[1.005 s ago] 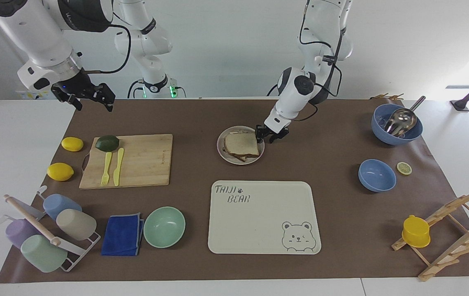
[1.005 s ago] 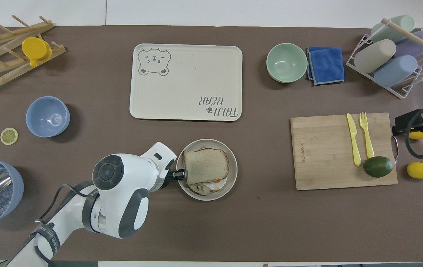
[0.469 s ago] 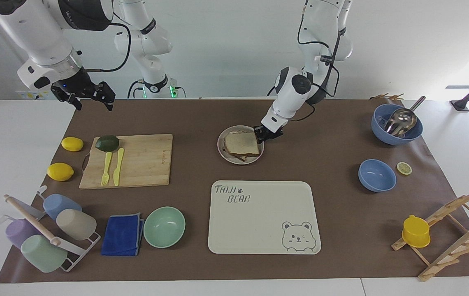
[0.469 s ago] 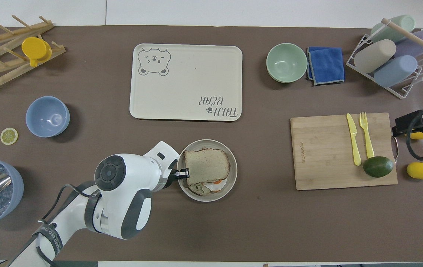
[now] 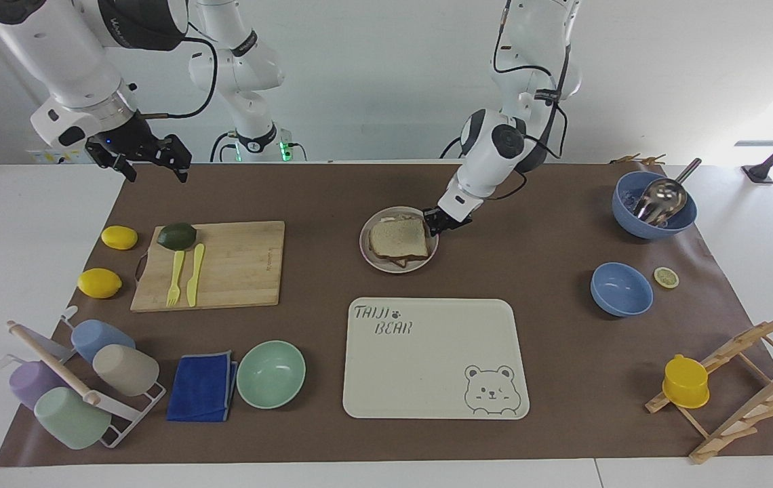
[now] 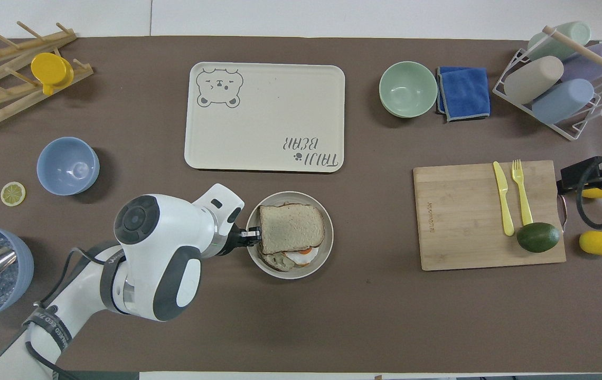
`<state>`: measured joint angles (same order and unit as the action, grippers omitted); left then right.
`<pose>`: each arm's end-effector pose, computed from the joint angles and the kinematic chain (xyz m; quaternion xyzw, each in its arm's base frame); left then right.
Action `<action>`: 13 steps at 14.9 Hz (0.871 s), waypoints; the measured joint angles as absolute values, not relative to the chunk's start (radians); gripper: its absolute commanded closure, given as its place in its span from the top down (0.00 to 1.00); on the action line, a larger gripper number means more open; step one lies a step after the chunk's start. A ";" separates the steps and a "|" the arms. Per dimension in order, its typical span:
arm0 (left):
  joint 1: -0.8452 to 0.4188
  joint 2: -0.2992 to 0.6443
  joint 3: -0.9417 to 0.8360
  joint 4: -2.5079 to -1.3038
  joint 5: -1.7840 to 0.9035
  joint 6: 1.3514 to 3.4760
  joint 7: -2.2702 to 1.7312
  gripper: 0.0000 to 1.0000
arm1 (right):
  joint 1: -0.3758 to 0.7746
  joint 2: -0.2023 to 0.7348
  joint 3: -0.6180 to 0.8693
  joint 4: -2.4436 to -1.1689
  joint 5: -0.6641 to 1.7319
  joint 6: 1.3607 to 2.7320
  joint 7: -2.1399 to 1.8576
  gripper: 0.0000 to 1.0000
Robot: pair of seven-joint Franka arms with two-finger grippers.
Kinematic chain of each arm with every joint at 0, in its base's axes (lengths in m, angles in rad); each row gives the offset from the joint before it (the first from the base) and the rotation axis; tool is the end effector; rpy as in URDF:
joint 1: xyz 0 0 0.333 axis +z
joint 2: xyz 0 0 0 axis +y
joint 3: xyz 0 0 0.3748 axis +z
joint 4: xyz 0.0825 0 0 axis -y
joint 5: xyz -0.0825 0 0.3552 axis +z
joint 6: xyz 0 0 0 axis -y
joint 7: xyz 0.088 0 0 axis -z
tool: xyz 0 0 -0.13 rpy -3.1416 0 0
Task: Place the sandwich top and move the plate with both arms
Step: 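Slide the plate with the left gripper onto the bear-printed tray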
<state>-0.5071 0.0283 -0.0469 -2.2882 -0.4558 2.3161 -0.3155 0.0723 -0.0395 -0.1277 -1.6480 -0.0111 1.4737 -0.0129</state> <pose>0.4173 -0.2766 0.3976 0.9853 0.0363 -0.0704 0.1510 0.4946 -0.0305 0.6390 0.9975 -0.0211 -0.0676 0.0007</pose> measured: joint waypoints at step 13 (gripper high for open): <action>-0.238 0.484 -0.032 -1.558 -0.455 2.116 -0.293 0.00 | 0.072 -0.040 -0.127 -1.648 -0.011 1.474 -0.013 1.00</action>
<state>-0.2384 0.4838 -0.0319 -1.5579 -0.4548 2.1156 -0.2927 0.0724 -0.0401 -0.1266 -1.6479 -0.0111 1.4739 -0.0129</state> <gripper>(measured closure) 0.952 0.000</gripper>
